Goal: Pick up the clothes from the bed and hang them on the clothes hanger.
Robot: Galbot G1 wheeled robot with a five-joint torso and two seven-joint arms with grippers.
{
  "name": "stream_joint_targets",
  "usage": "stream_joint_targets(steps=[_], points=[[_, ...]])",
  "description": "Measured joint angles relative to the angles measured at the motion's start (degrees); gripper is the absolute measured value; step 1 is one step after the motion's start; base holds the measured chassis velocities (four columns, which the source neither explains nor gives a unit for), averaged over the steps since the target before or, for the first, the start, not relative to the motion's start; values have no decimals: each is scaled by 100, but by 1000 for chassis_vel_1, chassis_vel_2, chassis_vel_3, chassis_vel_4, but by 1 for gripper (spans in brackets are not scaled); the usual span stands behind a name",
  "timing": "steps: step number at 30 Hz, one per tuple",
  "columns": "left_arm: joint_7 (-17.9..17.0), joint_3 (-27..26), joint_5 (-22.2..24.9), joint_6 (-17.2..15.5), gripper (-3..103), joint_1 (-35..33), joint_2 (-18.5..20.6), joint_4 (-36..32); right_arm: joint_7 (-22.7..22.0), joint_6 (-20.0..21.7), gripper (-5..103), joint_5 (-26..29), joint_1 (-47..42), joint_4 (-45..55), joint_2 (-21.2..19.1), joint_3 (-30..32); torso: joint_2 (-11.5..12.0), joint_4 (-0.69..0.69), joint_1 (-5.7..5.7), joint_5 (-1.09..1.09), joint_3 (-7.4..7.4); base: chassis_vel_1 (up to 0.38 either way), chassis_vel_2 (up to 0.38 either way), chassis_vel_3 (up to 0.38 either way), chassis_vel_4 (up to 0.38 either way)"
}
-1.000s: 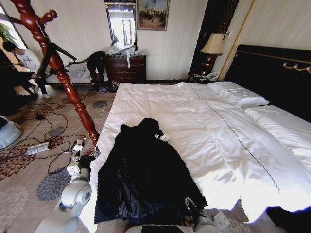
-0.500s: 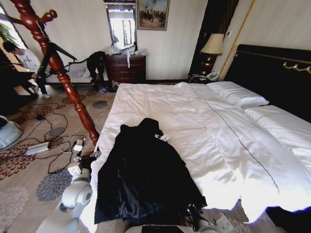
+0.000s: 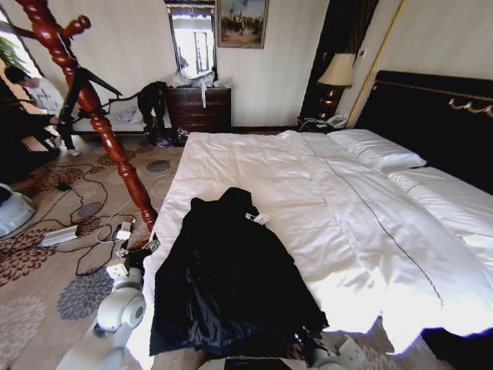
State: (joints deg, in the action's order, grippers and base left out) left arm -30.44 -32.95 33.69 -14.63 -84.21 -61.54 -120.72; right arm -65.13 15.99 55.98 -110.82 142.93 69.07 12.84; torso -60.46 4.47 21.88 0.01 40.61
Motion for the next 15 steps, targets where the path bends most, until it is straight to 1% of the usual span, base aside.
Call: stream_joint_targets(steps=[1,2,3,5,6,7,8,9,10,14,15], points=[[1,7,0,-4,100,1,6,0,9,145,18,-34,-14,23,-306,8,0,1,0,0,0,0,0,0,0],[1,7,0,-4,100,1,6,0,9,145,18,-34,-14,23,-306,8,0,1,0,0,0,0,0,0,0],[0,23,0,-11,100,5,7,0,20,361,24,-55,-42,31,-795,19,1,-2,0,-1,0,0,0,0,0],[-2,46,-12,-17,100,4,5,-1,72,549,35,-73,-51,42,-1187,1,0,-1,0,0,0,0,0,0,0],[-2,46,-12,-17,100,4,5,-1,72,549,35,-73,-51,42,-1187,1,0,-1,0,0,0,0,0,0,0],[-1,57,-26,-20,100,-2,5,1,116,622,40,-80,-24,42,-1339,-44,0,2,0,0,0,0,0,0,0],[-1,65,-43,-21,100,-13,5,6,176,693,46,-82,36,42,-1464,-94,0,2,0,-1,0,0,0,0,0],[-2,74,-62,-22,100,-26,8,16,282,800,46,-68,181,42,-1616,-167,0,0,0,-1,0,0,0,0,0],[-2,74,-62,-22,100,-26,8,16,282,800,46,-68,181,42,-1616,-167,0,0,0,-1,0,0,0,0,0],[-4,90,-73,-33,100,-31,36,44,517,1034,68,51,605,-80,-1905,-352,0,0,0,0,1,0,0,0,0],[-4,90,-73,-33,100,-31,36,44,517,1034,68,51,605,-80,-1905,-352,0,0,0,0,1,0,0,0,0]])
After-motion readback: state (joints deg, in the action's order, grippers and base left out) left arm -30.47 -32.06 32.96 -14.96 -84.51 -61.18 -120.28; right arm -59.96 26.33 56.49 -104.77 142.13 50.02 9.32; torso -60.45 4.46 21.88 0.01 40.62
